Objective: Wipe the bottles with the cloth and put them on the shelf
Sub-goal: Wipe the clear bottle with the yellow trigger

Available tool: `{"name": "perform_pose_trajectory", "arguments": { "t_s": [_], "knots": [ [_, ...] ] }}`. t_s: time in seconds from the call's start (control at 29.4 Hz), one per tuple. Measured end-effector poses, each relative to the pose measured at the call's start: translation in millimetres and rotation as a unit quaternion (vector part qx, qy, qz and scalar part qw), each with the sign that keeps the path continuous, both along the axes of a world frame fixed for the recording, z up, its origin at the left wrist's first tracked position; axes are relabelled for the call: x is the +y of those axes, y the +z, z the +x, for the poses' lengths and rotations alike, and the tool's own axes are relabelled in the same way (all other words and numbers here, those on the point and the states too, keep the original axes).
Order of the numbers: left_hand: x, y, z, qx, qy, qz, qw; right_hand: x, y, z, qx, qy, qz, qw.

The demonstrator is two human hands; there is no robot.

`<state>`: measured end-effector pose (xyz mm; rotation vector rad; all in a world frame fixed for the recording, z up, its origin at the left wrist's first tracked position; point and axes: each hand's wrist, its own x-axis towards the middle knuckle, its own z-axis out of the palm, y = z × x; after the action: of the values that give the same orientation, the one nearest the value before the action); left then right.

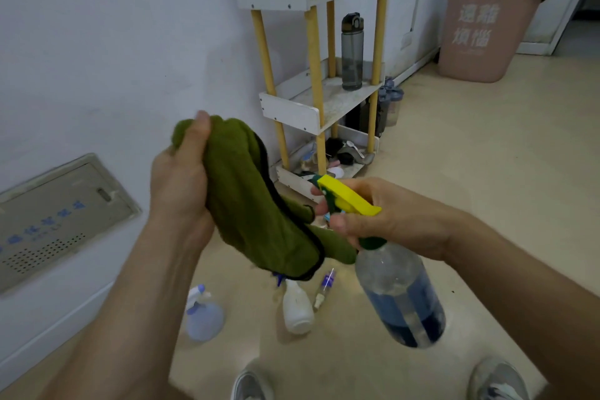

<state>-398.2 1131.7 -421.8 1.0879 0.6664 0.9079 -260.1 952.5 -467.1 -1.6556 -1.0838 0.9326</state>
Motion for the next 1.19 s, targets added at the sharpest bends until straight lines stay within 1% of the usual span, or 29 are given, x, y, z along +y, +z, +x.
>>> {"name": "perform_pose_trajectory", "arguments": {
  "t_s": [0.03,0.1,0.17,0.2,0.24,0.27,0.31,0.34,0.37,0.44,0.48,0.51,0.58,0.65,0.68,0.71,0.75,0.78,0.85,0.88,0.92,0.95,0.99,1.02,1.06,1.09,1.12,1.16,1.19],
  "knots": [
    [-4,-3,3,0.025,-0.02,-0.001,0.999,1,-1,-2,-0.014,-0.034,0.014,0.999],
    [-18,-7,11,0.063,-0.065,-0.029,0.995,6,1,-7,-0.008,-0.107,0.05,0.993],
    [-33,-11,17,0.043,-0.116,-0.055,0.991,13,-1,-16,0.018,-0.138,0.075,0.987],
    [-43,-12,19,0.022,-0.161,-0.049,0.986,17,-3,-20,0.042,-0.142,0.09,0.985],
    [-52,-13,20,0.013,-0.215,-0.019,0.976,21,-5,-24,0.079,-0.141,0.107,0.981],
    [-60,-15,21,0.017,-0.265,0.04,0.963,24,-7,-27,0.124,-0.144,0.119,0.975],
    [-65,-19,23,0.029,-0.298,0.129,0.945,27,-9,-27,0.162,-0.153,0.13,0.966],
    [-65,-24,25,0.049,-0.305,0.239,0.92,29,-12,-26,0.184,-0.162,0.136,0.96],
    [-62,-31,29,0.081,-0.282,0.35,0.89,32,-16,-24,0.192,-0.168,0.138,0.957],
    [-53,-42,36,0.164,-0.159,0.529,0.817,36,-18,-23,0.221,-0.163,0.148,0.95],
    [-51,-44,38,0.187,-0.096,0.584,0.784,38,-19,-24,0.258,-0.145,0.154,0.943],
    [-51,-46,40,0.191,-0.059,0.61,0.767,41,-19,-26,0.299,-0.129,0.152,0.933],
    [-47,-50,45,0.176,-0.047,0.629,0.756,41,-17,-27,0.335,-0.122,0.135,0.925],
    [-41,-56,49,0.151,-0.062,0.625,0.764,38,-14,-25,0.31,-0.135,0.105,0.935],
    [-39,-59,50,0.146,-0.059,0.609,0.777,35,-11,-24,0.297,-0.13,0.089,0.942],
    [-38,-60,51,0.142,-0.047,0.586,0.796,34,-8,-24,0.287,-0.113,0.078,0.948],
    [-39,-61,53,0.139,-0.038,0.548,0.824,31,-4,-24,0.269,-0.088,0.065,0.957],
    [-42,-60,54,0.138,-0.039,0.493,0.858,27,-2,-24,0.236,-0.059,0.049,0.969],
    [-44,-55,56,0.143,-0.047,0.326,0.933,21,2,-23,0.168,-0.024,0.026,0.985],
    [-41,-53,56,0.151,-0.041,0.228,0.961,18,3,-22,0.149,-0.023,0.021,0.988],
    [-35,-52,57,0.15,-0.032,0.128,0.98,17,3,-19,0.142,-0.035,0.024,0.989],
    [-26,-52,56,0.13,-0.022,0.031,0.991,15,5,-18,0.142,-0.047,0.03,0.988],
    [-17,-51,54,0.101,-0.019,-0.05,0.993,13,5,-15,0.138,-0.054,0.04,0.988],
    [-12,-49,52,0.066,-0.032,-0.105,0.992,12,7,-14,0.117,-0.061,0.044,0.99],
    [-9,-47,50,0.024,-0.061,-0.125,0.99,12,7,-14,0.081,-0.065,0.043,0.994],
    [-12,-42,47,-0.018,-0.099,-0.122,0.987,12,5,-13,0.044,-0.077,0.037,0.995],
    [-19,-38,46,-0.048,-0.141,-0.09,0.985,13,4,-13,0.014,-0.093,0.037,0.995],
    [-28,-34,45,-0.055,-0.181,-0.033,0.981,14,3,-13,-0.002,-0.114,0.045,0.992],
    [-37,-32,44,-0.029,-0.211,0.069,0.975,15,1,-13,-0.006,-0.136,0.057,0.989]
  ]
}}
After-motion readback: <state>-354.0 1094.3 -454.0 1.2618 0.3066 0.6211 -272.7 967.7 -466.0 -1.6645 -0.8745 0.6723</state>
